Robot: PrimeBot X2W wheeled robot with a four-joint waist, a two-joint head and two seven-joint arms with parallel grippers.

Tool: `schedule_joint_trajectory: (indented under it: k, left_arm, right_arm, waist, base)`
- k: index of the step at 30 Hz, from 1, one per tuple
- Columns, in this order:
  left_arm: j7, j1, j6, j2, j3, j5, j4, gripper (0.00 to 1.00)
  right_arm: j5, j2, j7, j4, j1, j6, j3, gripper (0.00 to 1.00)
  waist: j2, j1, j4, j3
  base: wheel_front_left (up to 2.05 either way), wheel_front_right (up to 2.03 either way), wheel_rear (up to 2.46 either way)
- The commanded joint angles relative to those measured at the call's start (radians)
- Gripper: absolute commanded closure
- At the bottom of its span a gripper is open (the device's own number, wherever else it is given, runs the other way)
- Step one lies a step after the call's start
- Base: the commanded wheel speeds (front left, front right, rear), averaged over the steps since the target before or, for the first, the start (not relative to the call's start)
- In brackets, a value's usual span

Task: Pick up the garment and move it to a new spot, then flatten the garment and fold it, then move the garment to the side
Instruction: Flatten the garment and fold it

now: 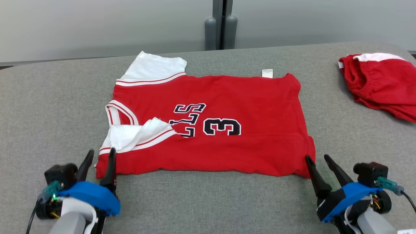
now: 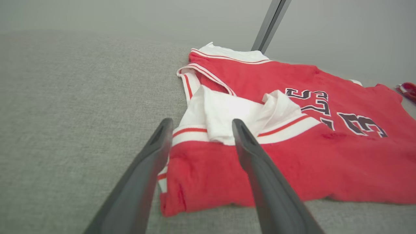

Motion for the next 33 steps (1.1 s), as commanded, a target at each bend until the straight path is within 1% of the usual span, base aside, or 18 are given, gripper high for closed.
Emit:
schedule_joint_trajectory:
  k: [1,6,9,14,15,16,17,18,19,20,24,27,33]
  left_arm:
    - [-0.009,0.026,-0.002,0.006,0.006,-0.003,0.004,0.00]
    - [-0.013,0.068,-0.002,0.009,-0.002,-0.001,0.028,0.00]
    - [-0.014,0.052,-0.002,0.001,-0.003,-0.011,0.052,0.00]
    - [-0.011,0.008,-0.002,-0.016,-0.035,0.003,0.107,0.00]
    - [-0.011,0.000,-0.002,-0.018,-0.039,0.000,0.118,0.07]
    - [-0.011,-0.009,-0.002,-0.019,-0.043,-0.005,0.127,0.38]
    - [-0.011,-0.018,-0.002,-0.024,-0.047,-0.015,0.133,0.71]
    - [-0.012,-0.024,-0.002,-0.028,-0.051,-0.021,0.139,0.99]
    - [-0.012,-0.028,-0.002,-0.028,-0.058,-0.025,0.144,1.00]
    - [-0.013,-0.031,-0.002,-0.030,-0.064,-0.030,0.148,1.00]
    - [-0.015,-0.035,-0.002,-0.026,-0.060,-0.047,0.148,1.00]
    - [-0.016,-0.011,-0.002,-0.019,-0.052,-0.059,0.132,1.00]
    - [-0.016,0.100,-0.001,-0.017,0.002,-0.042,0.043,1.00]
  right_arm:
    - [0.001,-0.008,-0.009,-0.008,0.021,0.001,0.000,0.00]
    - [0.003,0.003,0.002,-0.004,0.048,0.001,0.001,0.00]
    - [-0.003,0.013,0.012,0.008,0.037,0.001,0.003,0.00]
    - [-0.028,0.030,0.033,0.048,-0.001,0.001,0.028,0.00]
    - [-0.031,0.034,0.033,0.056,-0.007,0.001,0.033,0.00]
    - [-0.030,0.038,0.032,0.066,-0.013,0.001,0.038,0.00]
    - [-0.028,0.044,0.034,0.074,-0.019,0.001,0.043,0.06]
    - [-0.025,0.050,0.033,0.084,-0.024,0.001,0.048,0.35]
    - [-0.022,0.054,0.033,0.094,-0.030,0.001,0.052,0.62]
    - [-0.018,0.059,0.031,0.103,-0.034,0.001,0.057,1.00]
    - [-0.005,0.061,0.012,0.116,-0.046,0.001,0.068,1.00]
    - [0.010,0.050,-0.007,0.114,-0.033,0.001,0.076,1.00]
    - [0.046,0.010,-0.021,0.051,0.050,0.001,0.088,1.00]
  waist:
    - [-0.0001,0.0001,-0.004,-0.006]
    - [-0.0001,0.0001,-0.004,-0.011]
    - [-0.0001,0.0001,-0.002,-0.006]
    - [-0.0001,0.0001,-0.002,0.012]
    - [-0.0001,0.0001,-0.002,0.015]
    - [-0.0001,0.0001,-0.001,0.017]
    - [-0.0001,0.0001,0.000,0.019]
    - [-0.0001,0.0001,0.002,0.019]
    - [-0.0001,0.0001,0.004,0.018]
    - [-0.0001,0.0001,0.006,0.016]
    - [-0.0001,0.0001,0.013,0.004]
    - [-0.0001,0.0001,0.021,-0.020]
    - [-0.0001,0.0001,0.039,-0.081]
  base:
    - [0.00,0.00,0.00]
    - [0.00,0.00,0.00]
    - [0.00,0.00,0.00]
    - [0.00,0.00,0.00]
    - [0.00,0.00,0.00]
    - [0.00,0.00,0.00]
    - [0.00,0.00,0.00]
    - [0.00,0.00,0.00]
    - [0.00,0.00,0.00]
    - [0.00,0.00,0.00]
    - [0.00,0.00,0.00]
    - [0.00,0.00,0.00]
    - [0.00,0.00,0.00]
